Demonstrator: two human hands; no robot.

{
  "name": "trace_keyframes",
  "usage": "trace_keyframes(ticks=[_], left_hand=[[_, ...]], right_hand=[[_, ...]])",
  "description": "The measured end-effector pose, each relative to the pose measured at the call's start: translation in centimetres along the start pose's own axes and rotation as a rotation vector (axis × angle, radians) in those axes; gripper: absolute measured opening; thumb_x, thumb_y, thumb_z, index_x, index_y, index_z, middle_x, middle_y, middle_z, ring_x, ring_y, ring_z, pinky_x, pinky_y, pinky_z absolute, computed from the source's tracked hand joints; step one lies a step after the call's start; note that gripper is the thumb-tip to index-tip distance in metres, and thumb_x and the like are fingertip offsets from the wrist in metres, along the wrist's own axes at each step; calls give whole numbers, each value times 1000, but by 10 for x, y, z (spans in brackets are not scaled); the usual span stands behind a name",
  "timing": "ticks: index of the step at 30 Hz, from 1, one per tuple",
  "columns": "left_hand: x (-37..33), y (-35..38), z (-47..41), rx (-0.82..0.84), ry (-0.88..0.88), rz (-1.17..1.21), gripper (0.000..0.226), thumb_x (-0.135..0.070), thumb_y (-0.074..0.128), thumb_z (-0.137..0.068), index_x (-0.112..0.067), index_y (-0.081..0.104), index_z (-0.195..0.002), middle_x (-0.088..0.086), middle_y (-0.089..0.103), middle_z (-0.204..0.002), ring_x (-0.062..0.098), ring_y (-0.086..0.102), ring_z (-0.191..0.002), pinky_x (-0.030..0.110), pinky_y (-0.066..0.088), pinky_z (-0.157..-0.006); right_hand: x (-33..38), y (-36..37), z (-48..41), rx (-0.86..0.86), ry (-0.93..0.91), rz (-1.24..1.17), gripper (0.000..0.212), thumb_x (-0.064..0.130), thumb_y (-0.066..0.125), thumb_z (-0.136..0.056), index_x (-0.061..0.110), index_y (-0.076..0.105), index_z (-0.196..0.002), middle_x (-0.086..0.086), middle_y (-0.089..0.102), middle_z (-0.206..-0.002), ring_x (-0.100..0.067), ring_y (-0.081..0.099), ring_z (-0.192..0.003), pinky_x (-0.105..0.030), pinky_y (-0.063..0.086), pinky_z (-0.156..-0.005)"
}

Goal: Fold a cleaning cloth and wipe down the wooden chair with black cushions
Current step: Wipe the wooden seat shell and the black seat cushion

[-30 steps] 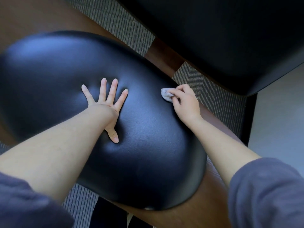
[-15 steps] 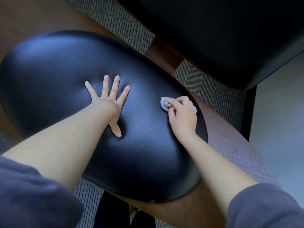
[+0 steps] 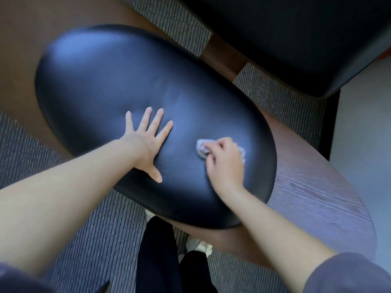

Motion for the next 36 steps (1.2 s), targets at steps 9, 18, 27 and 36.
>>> trace_keyframes(ticks=[9,18,27,36], left_hand=[[12,17,9,-112,45,-31,154,-83,70,-49,-26,-36,-145,9,-43,-151,34,-35,-142,70,-7,-111],[16,35,21,-250,-88,58,141,-88,63,-51,-37,-24,-150,-3,-32,-158,33,-26,-146,77,4,-107],[7,32,22,-228,-152,93,144,-82,72,-51,-37,-23,-150,-4,-33,-158,33,-25,-146,79,9,-104],[-3,25,31,-175,-203,185,141,-65,82,-59,-34,-21,-151,0,-30,-159,35,-23,-146,79,15,-104]], right_hand=[[-10,-3,20,-30,-57,-57,25,8,55,-80,21,72,-94,-4,54,-93,-26,53,-84,-36,45,-62],[20,11,81,182,-438,-115,24,9,53,-81,22,70,-93,-2,52,-90,-22,48,-80,-31,37,-66],[48,32,88,145,-478,-141,23,9,50,-81,16,70,-90,-7,53,-90,-26,46,-82,-36,38,-68],[16,19,118,236,-796,37,16,3,62,-77,19,65,-80,-5,56,-91,-23,46,-81,-35,36,-65]])
Point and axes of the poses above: each hand's wrist, its own z-axis away from the middle knuckle, its own y-axis out of the palm, x = y × z, the point moved 2 cm from there along -z, towards the middle knuckle
